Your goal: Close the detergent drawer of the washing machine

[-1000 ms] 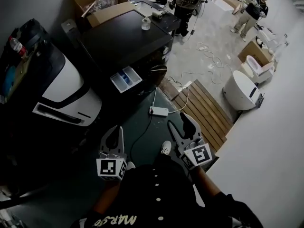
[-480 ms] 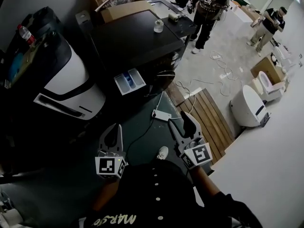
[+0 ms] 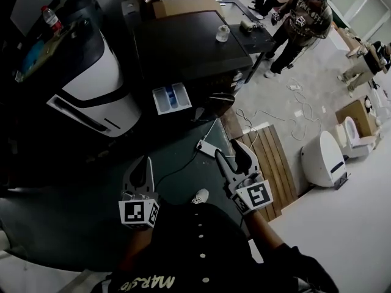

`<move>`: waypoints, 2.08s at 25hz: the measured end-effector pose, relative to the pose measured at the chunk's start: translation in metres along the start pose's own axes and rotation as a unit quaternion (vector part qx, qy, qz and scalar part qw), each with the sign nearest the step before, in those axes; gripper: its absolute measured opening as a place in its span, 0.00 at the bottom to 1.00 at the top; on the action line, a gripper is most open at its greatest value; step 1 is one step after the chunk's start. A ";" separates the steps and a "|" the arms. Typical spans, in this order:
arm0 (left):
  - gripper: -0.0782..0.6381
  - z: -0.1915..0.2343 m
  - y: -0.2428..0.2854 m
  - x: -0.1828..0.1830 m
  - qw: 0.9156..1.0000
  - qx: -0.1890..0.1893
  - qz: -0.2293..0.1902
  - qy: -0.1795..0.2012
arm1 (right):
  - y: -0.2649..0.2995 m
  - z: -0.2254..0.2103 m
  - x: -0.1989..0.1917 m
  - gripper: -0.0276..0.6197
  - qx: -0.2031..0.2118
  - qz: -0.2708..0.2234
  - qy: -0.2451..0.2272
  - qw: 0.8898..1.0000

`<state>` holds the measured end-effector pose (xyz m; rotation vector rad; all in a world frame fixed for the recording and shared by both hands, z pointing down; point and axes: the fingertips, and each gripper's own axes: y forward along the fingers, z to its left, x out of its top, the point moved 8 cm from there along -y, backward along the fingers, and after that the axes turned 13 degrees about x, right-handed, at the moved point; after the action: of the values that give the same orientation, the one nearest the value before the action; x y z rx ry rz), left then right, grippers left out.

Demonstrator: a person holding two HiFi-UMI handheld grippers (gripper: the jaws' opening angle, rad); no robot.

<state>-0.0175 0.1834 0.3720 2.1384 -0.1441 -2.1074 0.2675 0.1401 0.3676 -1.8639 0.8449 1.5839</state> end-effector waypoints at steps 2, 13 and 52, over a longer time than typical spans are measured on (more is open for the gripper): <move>0.11 -0.001 -0.006 0.000 1.000 0.020 -0.002 -0.001 | 0.000 -0.007 -0.003 0.38 0.007 0.015 -0.004 1.000; 0.11 0.004 -0.015 -0.012 0.999 0.041 0.018 0.005 | 0.032 -0.014 -0.023 0.38 0.040 0.030 -0.012 0.999; 0.11 0.062 0.119 -0.039 0.995 -0.019 0.094 -0.025 | 0.196 -0.058 -0.190 0.38 -0.042 0.217 0.068 0.973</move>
<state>-0.0766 0.0703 0.4294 1.9669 -0.2971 -2.0407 0.1356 -0.0099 0.5625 -1.9566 1.3391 1.7828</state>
